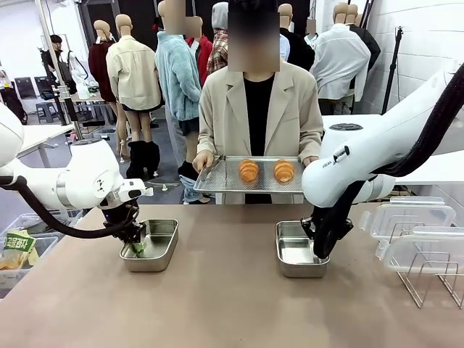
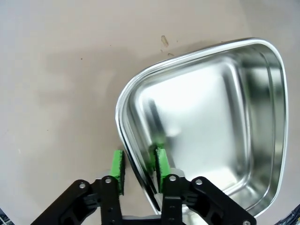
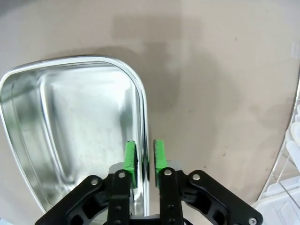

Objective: Place the bread in airtight containers.
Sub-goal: Lift both Airtight Container.

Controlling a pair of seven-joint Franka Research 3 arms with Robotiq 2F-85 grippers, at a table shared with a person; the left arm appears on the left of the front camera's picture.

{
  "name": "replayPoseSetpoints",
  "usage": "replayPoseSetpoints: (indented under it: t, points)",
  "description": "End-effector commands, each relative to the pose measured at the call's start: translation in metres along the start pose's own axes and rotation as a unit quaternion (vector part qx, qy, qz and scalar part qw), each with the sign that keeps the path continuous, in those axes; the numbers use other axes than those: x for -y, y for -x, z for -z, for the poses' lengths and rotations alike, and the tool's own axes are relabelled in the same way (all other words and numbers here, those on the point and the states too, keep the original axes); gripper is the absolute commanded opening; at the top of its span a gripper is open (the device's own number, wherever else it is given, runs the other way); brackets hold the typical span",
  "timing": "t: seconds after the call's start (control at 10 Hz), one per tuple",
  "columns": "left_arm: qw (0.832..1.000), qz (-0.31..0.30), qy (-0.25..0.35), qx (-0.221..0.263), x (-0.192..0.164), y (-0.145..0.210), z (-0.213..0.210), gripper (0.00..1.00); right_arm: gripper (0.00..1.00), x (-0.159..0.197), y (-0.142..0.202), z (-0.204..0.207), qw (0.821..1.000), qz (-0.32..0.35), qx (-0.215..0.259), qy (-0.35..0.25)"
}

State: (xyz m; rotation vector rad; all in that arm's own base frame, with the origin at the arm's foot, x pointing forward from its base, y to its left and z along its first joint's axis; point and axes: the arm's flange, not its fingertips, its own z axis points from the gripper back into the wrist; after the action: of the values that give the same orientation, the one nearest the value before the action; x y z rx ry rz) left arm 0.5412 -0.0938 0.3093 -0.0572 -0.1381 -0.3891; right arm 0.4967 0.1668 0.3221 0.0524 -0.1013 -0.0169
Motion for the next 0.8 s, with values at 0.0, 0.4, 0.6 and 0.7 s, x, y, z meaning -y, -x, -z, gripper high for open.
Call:
replayPoseSetpoints:
  t: [0.0, 0.4, 0.6, 0.7]
  points:
    - [1.000, 0.000, 0.012, -0.001, 0.000, 0.002, -0.009, 0.00, 0.00, -0.005, -0.007, 0.005, 1.000, 0.007, 0.000, 0.006]
    - [1.000, 0.000, 0.015, 0.011, 0.007, 0.006, -0.022, 0.00, 0.00, -0.011, -0.013, 0.007, 0.999, 0.023, -0.021, 0.014]
    - [1.000, 0.003, 0.003, 0.006, 0.008, -0.002, -0.012, 0.00, 0.00, -0.002, -0.004, 0.002, 1.000, 0.007, -0.009, 0.002]
    - [1.000, 0.003, 0.003, 0.006, 0.008, -0.002, -0.012, 0.00, 0.00, -0.002, -0.004, 0.002, 1.000, 0.007, -0.009, 0.002]
